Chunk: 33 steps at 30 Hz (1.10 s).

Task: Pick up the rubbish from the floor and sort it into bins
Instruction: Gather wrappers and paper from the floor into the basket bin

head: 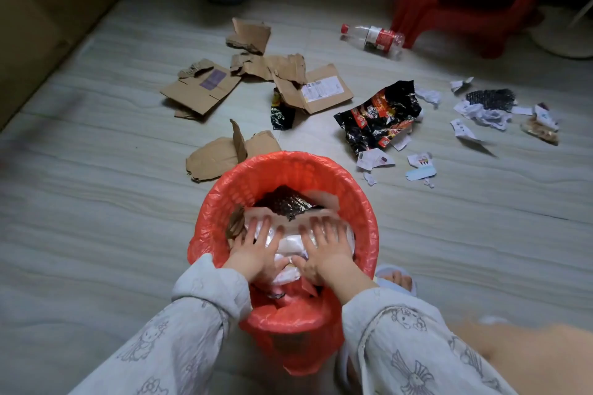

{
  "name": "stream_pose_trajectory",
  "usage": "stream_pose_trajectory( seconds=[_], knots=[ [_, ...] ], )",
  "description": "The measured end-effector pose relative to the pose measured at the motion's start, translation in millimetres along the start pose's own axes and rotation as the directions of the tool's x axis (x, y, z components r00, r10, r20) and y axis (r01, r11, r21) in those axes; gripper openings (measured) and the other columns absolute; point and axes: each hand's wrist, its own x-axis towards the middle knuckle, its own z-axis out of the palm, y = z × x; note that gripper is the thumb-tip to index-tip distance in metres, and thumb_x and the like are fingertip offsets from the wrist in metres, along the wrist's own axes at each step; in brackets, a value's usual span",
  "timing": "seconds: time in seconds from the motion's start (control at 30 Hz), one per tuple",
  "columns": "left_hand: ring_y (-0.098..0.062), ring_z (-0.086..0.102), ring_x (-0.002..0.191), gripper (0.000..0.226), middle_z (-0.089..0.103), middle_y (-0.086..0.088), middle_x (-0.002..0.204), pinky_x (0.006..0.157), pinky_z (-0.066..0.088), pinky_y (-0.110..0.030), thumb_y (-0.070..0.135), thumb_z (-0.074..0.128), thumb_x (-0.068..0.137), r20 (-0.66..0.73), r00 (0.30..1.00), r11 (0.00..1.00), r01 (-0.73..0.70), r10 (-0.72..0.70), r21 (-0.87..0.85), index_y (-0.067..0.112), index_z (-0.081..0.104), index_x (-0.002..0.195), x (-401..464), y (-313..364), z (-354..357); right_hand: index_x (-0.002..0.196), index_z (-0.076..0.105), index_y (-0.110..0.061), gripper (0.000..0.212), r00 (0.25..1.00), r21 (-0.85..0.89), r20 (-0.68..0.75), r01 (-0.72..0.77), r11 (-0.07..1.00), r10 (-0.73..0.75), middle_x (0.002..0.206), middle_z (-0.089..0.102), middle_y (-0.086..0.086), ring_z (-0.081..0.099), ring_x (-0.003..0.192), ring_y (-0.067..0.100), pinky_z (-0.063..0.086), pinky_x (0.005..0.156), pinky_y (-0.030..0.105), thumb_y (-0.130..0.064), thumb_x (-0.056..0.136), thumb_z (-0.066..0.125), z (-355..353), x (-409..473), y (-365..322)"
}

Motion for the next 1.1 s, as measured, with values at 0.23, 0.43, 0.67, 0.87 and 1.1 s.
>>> stream_pose_trajectory(
  seconds=[0.23, 0.43, 0.67, 0.87, 1.1],
  knots=[
    [-0.030, -0.025, 0.140, 0.073, -0.025, -0.006, 0.154, 0.114, -0.008, -0.049, 0.061, 0.015, 0.093, 0.097, 0.995, 0.999, 0.030, -0.028, -0.025, 0.022, -0.014, 0.147, 19.3, 2.8, 15.2, 0.149, -0.009, -0.021, 0.066, 0.997, -0.068, 0.076, 0.023, 0.997, -0.018, 0.157, -0.015, 0.005, -0.016, 0.145, 0.025, -0.018, 0.112, 0.048, -0.056, 0.096, 0.008, 4.2, 19.6, -1.9],
    [-0.029, -0.023, 0.141, 0.072, -0.028, -0.004, 0.153, 0.113, -0.006, -0.053, 0.059, 0.021, 0.094, 0.135, 0.991, 1.000, 0.003, 0.000, -0.020, 0.026, -0.014, 0.147, 7.9, 0.4, -1.1, 0.151, -0.003, -0.018, 0.070, 0.994, 0.062, 0.012, 0.110, 0.992, -0.111, 0.159, -0.009, 0.007, -0.012, 0.146, 0.022, -0.013, 0.114, 0.045, -0.057, 0.095, 0.016, -5.1, 1.4, 9.6],
    [-0.034, -0.009, 0.144, 0.063, -0.014, -0.013, 0.156, 0.117, 0.002, -0.047, 0.023, 0.036, 0.097, 0.089, 0.995, 0.993, -0.044, 0.054, -0.105, 0.018, 0.002, 0.149, -21.9, -2.5, -35.0, 0.149, 0.007, -0.005, 0.078, 0.970, 0.161, -0.127, 0.225, 0.961, -0.206, 0.159, 0.006, 0.009, 0.004, 0.146, 0.023, 0.003, 0.118, 0.043, -0.053, 0.094, 0.034, -22.8, -31.4, 15.4],
    [-0.026, 0.047, 0.125, 0.051, 0.047, -0.013, 0.139, 0.095, 0.040, -0.027, 0.002, 0.032, 0.092, -0.160, 0.985, 0.932, -0.115, 0.063, -0.344, 0.014, 0.035, 0.141, -66.1, 0.2, -67.6, 0.140, 0.035, -0.008, 0.057, 0.946, 0.220, -0.274, 0.236, 0.947, -0.172, 0.151, 0.030, 0.011, 0.027, 0.139, 0.026, 0.020, 0.114, 0.045, -0.039, 0.093, 0.043, -48.4, -63.0, 23.5],
    [-0.017, 0.056, 0.115, 0.040, 0.059, 0.002, 0.129, 0.097, 0.044, -0.031, 0.009, 0.038, 0.092, -0.514, 0.847, 0.925, -0.294, 0.135, -0.241, 0.021, 0.058, 0.124, -84.4, 15.6, -121.2, 0.138, 0.041, -0.014, 0.044, 0.898, 0.396, -0.440, 0.197, 0.897, -0.003, 0.142, 0.046, 0.012, 0.045, 0.128, 0.029, 0.038, 0.102, 0.035, -0.020, 0.094, 0.039, -98.9, -94.2, 71.0]
  ],
)
